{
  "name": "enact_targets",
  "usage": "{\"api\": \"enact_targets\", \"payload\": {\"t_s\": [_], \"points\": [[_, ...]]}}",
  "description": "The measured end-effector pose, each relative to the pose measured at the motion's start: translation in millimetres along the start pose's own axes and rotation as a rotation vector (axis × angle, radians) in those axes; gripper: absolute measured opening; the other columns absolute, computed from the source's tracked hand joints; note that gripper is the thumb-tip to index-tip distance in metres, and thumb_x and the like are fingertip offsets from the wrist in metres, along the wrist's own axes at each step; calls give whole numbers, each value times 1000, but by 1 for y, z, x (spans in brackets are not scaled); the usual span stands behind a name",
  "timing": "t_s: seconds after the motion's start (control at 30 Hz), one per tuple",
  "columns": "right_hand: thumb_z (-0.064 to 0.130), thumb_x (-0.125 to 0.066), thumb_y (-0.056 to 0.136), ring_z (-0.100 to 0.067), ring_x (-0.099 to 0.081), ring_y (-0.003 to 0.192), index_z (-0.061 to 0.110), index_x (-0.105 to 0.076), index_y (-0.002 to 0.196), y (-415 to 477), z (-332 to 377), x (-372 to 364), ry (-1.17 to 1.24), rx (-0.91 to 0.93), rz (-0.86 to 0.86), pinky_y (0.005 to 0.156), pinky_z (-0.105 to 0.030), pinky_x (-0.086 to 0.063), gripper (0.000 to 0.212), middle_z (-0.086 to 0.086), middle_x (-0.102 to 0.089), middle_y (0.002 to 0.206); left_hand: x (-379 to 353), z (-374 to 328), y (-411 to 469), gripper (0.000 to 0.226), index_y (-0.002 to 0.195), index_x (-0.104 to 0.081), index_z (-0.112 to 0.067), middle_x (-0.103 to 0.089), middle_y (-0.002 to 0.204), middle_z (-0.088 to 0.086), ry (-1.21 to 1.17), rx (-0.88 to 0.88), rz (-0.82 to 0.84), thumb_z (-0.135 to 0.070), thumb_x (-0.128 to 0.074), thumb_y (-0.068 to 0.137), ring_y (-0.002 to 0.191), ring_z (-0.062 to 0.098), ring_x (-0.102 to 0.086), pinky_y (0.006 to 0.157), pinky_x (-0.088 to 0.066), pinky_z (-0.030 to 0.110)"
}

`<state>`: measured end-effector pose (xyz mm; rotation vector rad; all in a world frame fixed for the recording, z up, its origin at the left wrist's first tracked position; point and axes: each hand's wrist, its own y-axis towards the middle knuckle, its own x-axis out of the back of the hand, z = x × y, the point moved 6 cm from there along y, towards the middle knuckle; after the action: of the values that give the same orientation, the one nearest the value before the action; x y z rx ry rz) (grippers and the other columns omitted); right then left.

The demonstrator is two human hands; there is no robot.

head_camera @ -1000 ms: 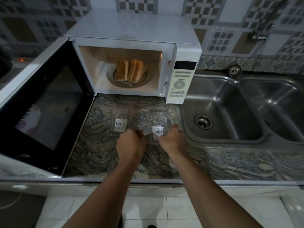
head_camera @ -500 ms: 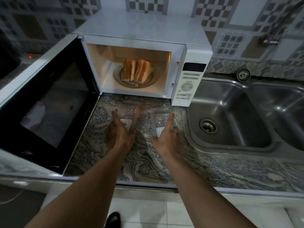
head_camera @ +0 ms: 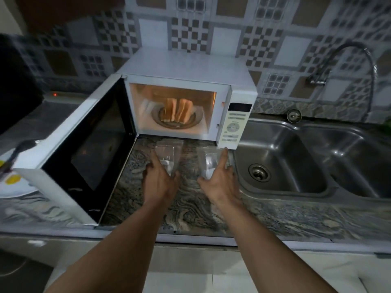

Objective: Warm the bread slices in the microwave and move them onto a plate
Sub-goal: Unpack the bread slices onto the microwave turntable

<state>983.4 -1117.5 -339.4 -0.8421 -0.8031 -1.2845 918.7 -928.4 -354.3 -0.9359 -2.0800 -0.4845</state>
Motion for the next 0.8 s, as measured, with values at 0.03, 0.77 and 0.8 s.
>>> {"api": "enact_targets", "payload": {"t_s": [0.03, 0.77, 0.8], "points": [[54, -75, 79, -41, -52, 125, 35, 29, 149, -6, 5, 11, 13, 0, -2, 91, -47, -53, 127, -26, -39, 149, 12, -6, -6, 110, 154, 10, -27, -50, 137, 23, 3, -12, -10, -46, -71, 83, 111, 40, -58, 86, -52, 45], [49, -73, 83, -40, -50, 127, 27, 10, 158, 45, 137, 191, 148, 128, -220, 99, -44, -49, 113, -19, -40, 147, 181, -140, 64, 107, 155, 9, -23, -48, 135, 22, 117, -221, -254, -54, -64, 83, 116, 39, -54, 89, -47, 46], [49, -72, 83, -40, -50, 126, 27, 9, 158, 58, 143, 193, 143, 134, -220, 99, -44, -49, 113, -19, -41, 146, 180, -145, 78, 108, 155, 9, -24, -49, 134, 22, 118, -218, -261, -55, -65, 83, 116, 40, -55, 90, -47, 47]]}}
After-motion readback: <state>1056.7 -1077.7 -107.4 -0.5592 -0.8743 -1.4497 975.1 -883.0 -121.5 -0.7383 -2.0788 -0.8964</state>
